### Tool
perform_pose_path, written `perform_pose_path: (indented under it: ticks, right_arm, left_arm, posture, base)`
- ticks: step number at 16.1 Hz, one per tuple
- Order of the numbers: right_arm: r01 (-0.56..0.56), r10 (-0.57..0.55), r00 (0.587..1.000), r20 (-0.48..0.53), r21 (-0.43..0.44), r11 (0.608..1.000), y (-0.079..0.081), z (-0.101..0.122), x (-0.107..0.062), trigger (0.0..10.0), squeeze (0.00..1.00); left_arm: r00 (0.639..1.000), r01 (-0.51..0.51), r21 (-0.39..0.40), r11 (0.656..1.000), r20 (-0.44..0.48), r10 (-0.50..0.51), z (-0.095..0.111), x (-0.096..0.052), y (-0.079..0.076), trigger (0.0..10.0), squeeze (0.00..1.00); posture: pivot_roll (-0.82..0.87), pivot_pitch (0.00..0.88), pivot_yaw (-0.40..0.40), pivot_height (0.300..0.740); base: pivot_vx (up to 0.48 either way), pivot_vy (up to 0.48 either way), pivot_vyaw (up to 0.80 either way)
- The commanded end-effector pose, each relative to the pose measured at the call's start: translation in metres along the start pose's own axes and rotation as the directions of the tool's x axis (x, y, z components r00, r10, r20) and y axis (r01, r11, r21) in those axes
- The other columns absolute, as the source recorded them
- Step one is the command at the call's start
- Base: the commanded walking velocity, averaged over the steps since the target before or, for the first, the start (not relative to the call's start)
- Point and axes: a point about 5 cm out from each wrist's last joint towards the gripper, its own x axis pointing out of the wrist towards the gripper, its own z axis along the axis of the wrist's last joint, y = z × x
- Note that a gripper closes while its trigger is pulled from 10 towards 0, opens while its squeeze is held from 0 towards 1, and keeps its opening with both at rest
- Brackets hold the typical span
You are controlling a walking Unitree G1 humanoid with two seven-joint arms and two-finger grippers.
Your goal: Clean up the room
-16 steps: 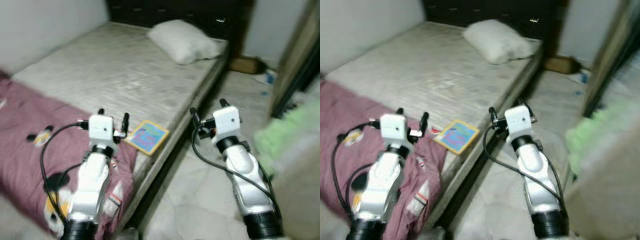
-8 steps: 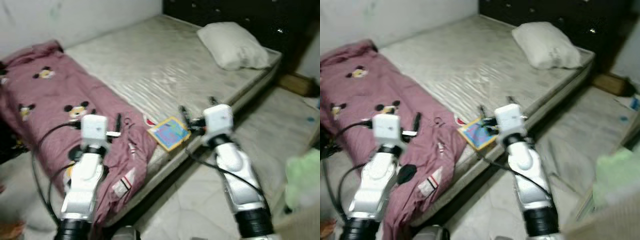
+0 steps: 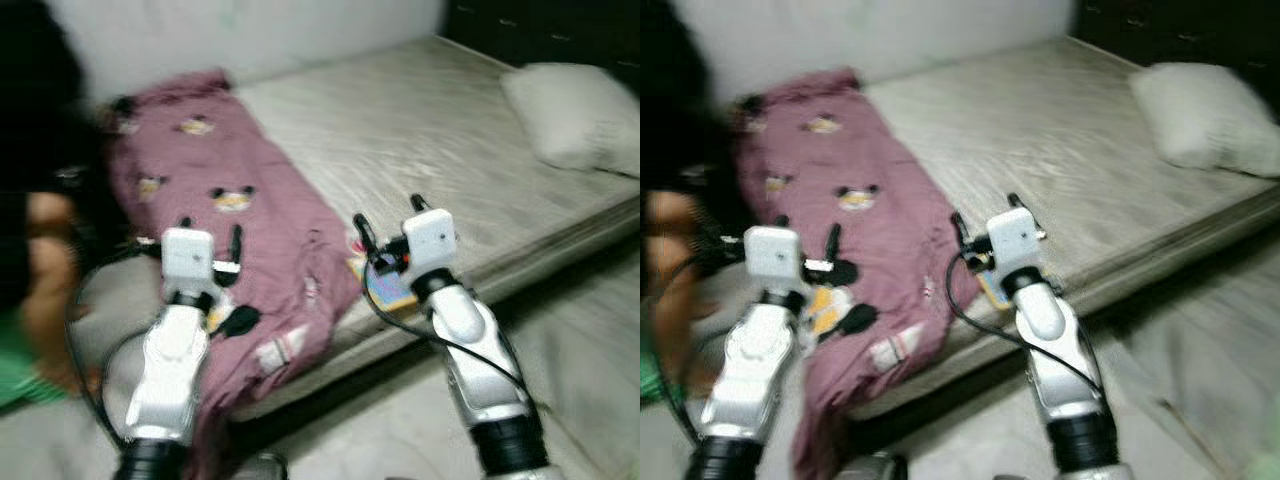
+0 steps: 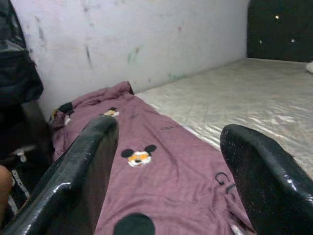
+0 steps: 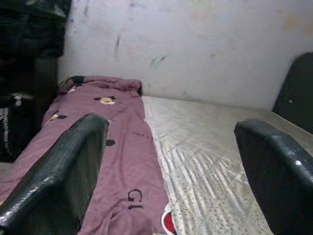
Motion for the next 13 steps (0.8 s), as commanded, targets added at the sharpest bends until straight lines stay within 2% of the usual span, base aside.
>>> perform_pose_path:
  ticks: [1, 5, 8, 11, 13]
  right_arm:
    - [-0.01, 0.01, 1.0, 0.028, 0.01, 1.0, 0.004, 0.005, 0.005, 10.0, 0.0]
    - [-0.04, 0.04, 0.995, 0.095, -0.001, 0.999, 0.011, 0.018, 0.024, 10.0, 0.0]
    - [-0.041, 0.041, 0.994, 0.101, -0.001, 0.999, 0.011, 0.019, 0.025, 10.0, 0.0]
    - [-0.05, 0.049, 0.993, 0.103, 0.006, 0.999, 0.014, 0.018, 0.024, 10.0, 0.0]
    - [-0.027, 0.023, 0.996, 0.086, 0.04, 0.999, 0.012, 0.012, 0.021, 10.0, 0.0]
  left_arm:
    - [1.0, -0.003, 0.018, 1.0, 0.005, 0.003, 0.002, 0.002, 0.005, 10.0, 0.0]
    - [1.0, 0.005, 0.027, 1.0, 0.026, -0.006, 0.01, 0.012, 0.006, 10.0, 0.0]
    - [0.999, -0.006, 0.028, 1.0, 0.033, 0.005, 0.012, 0.013, 0.008, 10.0, 0.0]
    - [1.0, -0.004, 0.035, 0.999, 0.015, 0.003, 0.006, 0.007, 0.005, 10.0, 0.0]
    - [1.0, -0.007, 0.023, 1.0, 0.003, 0.007, 0.002, 0.006, 0.004, 10.0, 0.0]
  posture:
    - [-0.1, 0.0, 0.05, 0.74]
    - [-0.09, 0.0, 0.062, 0.74]
    - [-0.09, 0.0, 0.059, 0.74]
    - [-0.08, 0.0, 0.054, 0.74]
    - [-0.08, 0.0, 0.053, 0.74]
  base:
    - [0.0, 0.0, 0.8]
    - [0.0, 0.0, 0.8]
    - [0.0, 0.0, 0.8]
    - [0.0, 0.0, 0.8]
    - [0.0, 0.0, 0.26]
